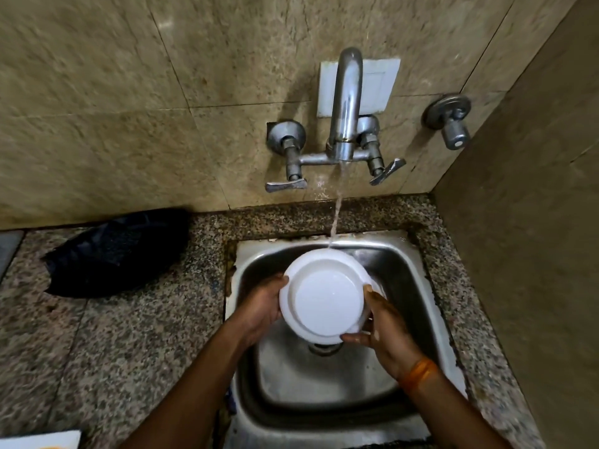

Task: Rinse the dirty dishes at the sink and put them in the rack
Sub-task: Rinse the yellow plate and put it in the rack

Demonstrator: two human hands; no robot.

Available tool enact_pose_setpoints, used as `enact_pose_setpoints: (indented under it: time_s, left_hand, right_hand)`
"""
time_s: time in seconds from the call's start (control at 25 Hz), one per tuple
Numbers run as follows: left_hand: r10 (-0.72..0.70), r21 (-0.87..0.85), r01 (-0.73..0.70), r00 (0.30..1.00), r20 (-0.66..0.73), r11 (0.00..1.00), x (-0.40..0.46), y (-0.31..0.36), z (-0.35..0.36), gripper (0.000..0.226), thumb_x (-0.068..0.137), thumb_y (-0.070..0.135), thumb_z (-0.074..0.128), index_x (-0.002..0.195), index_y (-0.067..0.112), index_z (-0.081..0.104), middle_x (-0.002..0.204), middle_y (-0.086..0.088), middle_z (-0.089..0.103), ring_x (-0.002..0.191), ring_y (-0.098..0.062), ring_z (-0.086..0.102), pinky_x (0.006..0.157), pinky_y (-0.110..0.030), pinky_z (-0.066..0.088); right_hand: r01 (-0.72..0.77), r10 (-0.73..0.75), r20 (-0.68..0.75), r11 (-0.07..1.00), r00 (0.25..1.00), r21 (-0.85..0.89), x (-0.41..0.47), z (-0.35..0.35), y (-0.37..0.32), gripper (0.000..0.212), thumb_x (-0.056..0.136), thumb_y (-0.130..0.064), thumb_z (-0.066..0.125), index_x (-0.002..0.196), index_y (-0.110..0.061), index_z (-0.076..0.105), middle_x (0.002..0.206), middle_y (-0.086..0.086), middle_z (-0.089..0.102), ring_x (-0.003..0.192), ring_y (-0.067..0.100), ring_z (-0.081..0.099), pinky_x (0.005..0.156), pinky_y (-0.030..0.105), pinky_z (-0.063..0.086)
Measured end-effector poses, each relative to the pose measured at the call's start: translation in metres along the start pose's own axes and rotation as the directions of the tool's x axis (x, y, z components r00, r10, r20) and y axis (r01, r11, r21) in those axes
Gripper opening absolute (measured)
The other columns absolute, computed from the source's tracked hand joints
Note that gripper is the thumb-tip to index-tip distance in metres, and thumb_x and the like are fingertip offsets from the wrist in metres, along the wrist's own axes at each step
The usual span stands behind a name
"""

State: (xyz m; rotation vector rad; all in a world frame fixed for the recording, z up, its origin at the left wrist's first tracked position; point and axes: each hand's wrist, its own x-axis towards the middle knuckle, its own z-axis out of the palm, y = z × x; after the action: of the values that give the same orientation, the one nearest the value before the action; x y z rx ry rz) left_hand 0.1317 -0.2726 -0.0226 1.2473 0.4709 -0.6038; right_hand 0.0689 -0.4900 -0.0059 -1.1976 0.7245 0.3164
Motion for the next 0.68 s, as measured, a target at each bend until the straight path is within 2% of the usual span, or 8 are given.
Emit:
enact_pose_setpoints:
  time_s: [0.16, 0.28, 0.32, 0.4, 0.48, 0.56, 0.6, 0.68]
  left_hand:
    - [0.062, -0.049, -0.061, 0.998, 0.01, 0.997, -0.011, -0.014, 0.0, 0.025, 0.105, 0.013, 0.05, 0.12, 0.018, 0.069, 0.115, -0.005, 0.077, 0.106, -0.025, 0.072, 0.079, -0.04, 0.062]
    - [0.151, -0.022, -0.153, 0.986, -0.069, 0.988, -0.013, -0.019, 0.009, 0.022, 0.104, 0.016, 0.055, 0.113, 0.02, 0.074, 0.112, 0.0, 0.079, 0.111, -0.027, 0.07, 0.096, -0.05, 0.055]
    - [0.187, -0.006, -0.189, 0.978, -0.087, 0.982, -0.01, -0.021, 0.011, 0.02, 0.101, 0.02, 0.059, 0.112, 0.021, 0.075, 0.113, 0.0, 0.079, 0.111, -0.026, 0.07, 0.1, -0.052, 0.053]
    - [0.244, 0.059, -0.239, 0.964, -0.106, 0.969, -0.01, -0.016, 0.017, 0.029, 0.094, 0.032, 0.062, 0.118, 0.022, 0.076, 0.119, -0.003, 0.078, 0.116, -0.028, 0.07, 0.107, -0.056, 0.05]
    - [0.282, 0.063, -0.276, 0.952, -0.116, 0.959, -0.009, -0.013, 0.04, 0.036, 0.095, 0.035, 0.059, 0.124, 0.018, 0.072, 0.127, -0.004, 0.074, 0.123, -0.027, 0.066, 0.109, -0.053, 0.049]
    - [0.354, -0.037, -0.367, 0.916, -0.187, 0.929, -0.018, -0.002, 0.063, 0.035, 0.104, 0.022, 0.05, 0.134, 0.007, 0.06, 0.142, -0.005, 0.059, 0.136, -0.025, 0.052, 0.11, -0.032, 0.047]
    - [0.431, -0.018, -0.443, 0.879, -0.201, 0.896, -0.025, 0.003, 0.067, 0.037, 0.105, 0.015, 0.047, 0.14, 0.002, 0.053, 0.146, -0.006, 0.054, 0.139, -0.026, 0.048, 0.106, -0.024, 0.046]
    - [0.413, 0.038, -0.412, 0.902, -0.125, 0.91, -0.021, 0.005, 0.061, 0.03, 0.104, 0.007, 0.05, 0.131, 0.001, 0.063, 0.133, -0.006, 0.067, 0.124, -0.023, 0.063, 0.089, -0.015, 0.053]
  right_hand:
    - [-0.051, 0.043, -0.078, 0.994, 0.996, -0.102, 0.013, 0.005, 0.0, 0.03, 0.101, -0.052, 0.052, 0.119, -0.032, 0.066, 0.12, 0.003, 0.068, 0.11, 0.029, 0.065, 0.067, 0.046, 0.063]
    - [0.12, -0.17, -0.152, 0.949, 0.974, -0.293, 0.025, 0.017, -0.012, 0.028, 0.102, -0.053, 0.047, 0.106, -0.034, 0.067, 0.117, -0.003, 0.069, 0.106, 0.019, 0.065, 0.092, 0.046, 0.057]
    - [0.249, -0.329, -0.119, 0.866, 0.937, -0.433, 0.028, 0.022, -0.014, 0.036, 0.101, -0.056, 0.044, 0.107, -0.031, 0.069, 0.12, -0.002, 0.07, 0.113, 0.021, 0.065, 0.1, 0.039, 0.052]
    - [0.453, -0.566, 0.066, 0.578, 0.822, -0.679, 0.026, 0.036, -0.016, 0.064, 0.099, -0.067, 0.03, 0.128, -0.023, 0.066, 0.139, 0.001, 0.063, 0.133, 0.021, 0.056, 0.109, 0.029, 0.041]
    - [0.548, -0.562, 0.353, 0.222, 0.747, -0.806, 0.019, 0.056, -0.014, 0.08, 0.098, -0.072, 0.021, 0.157, -0.02, 0.037, 0.164, -0.004, 0.029, 0.154, 0.016, 0.023, 0.125, 0.032, 0.021]
    - [0.65, -0.458, 0.627, -0.131, 0.63, -0.749, 0.014, 0.07, -0.012, 0.075, 0.101, -0.06, 0.031, 0.162, -0.018, 0.021, 0.17, -0.001, 0.009, 0.158, 0.017, 0.002, 0.129, 0.042, 0.008]
    - [0.683, -0.43, 0.7, -0.226, 0.57, -0.695, 0.015, 0.07, -0.012, 0.073, 0.102, -0.055, 0.035, 0.163, -0.017, 0.02, 0.171, 0.0, 0.009, 0.159, 0.017, 0.0, 0.129, 0.045, 0.008]
    - [0.673, -0.522, 0.668, -0.22, 0.53, -0.707, 0.024, 0.065, -0.022, 0.075, 0.102, -0.059, 0.031, 0.162, -0.017, 0.021, 0.171, 0.001, 0.014, 0.159, 0.016, 0.006, 0.128, 0.044, 0.01]
